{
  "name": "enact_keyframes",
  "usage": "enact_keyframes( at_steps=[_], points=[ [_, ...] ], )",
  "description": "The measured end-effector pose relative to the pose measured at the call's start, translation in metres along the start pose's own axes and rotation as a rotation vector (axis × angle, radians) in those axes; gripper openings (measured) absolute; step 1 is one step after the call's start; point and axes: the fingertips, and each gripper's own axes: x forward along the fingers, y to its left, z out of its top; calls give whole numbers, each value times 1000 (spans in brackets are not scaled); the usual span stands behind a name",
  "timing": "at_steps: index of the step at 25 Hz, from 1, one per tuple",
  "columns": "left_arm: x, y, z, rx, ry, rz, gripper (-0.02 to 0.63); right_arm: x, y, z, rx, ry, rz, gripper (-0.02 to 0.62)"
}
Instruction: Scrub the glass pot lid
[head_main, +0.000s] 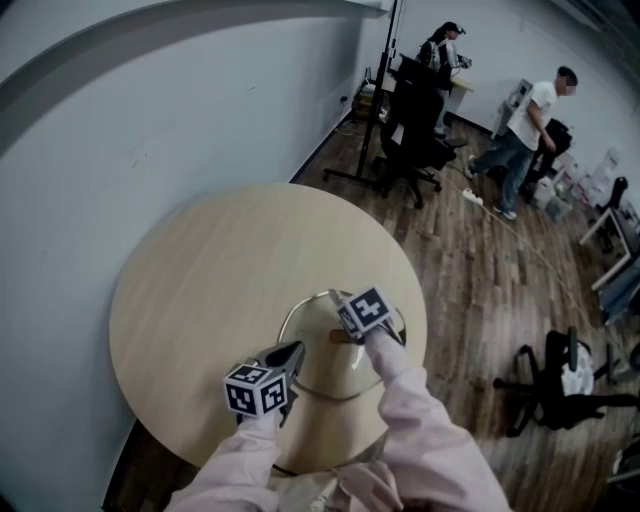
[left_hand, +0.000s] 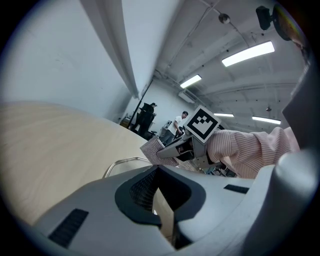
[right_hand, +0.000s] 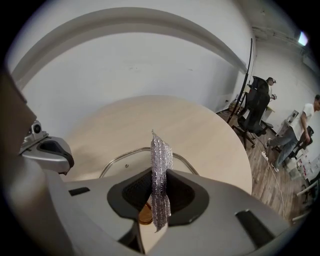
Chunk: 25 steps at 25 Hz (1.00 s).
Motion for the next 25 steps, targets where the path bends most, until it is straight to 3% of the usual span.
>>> enact_keyframes(
  at_steps=[7, 14, 25],
  points=[
    [1, 3, -3, -6, 3, 9, -3, 14, -6, 1, -58, 71, -41, 84],
    [0, 9, -7, -13, 3, 27, -3, 20, 11, -11, -28, 160, 6, 86],
    [-3, 13, -12, -26, 11, 42, -3, 27, 20, -8, -42, 181, 18, 86]
  ],
)
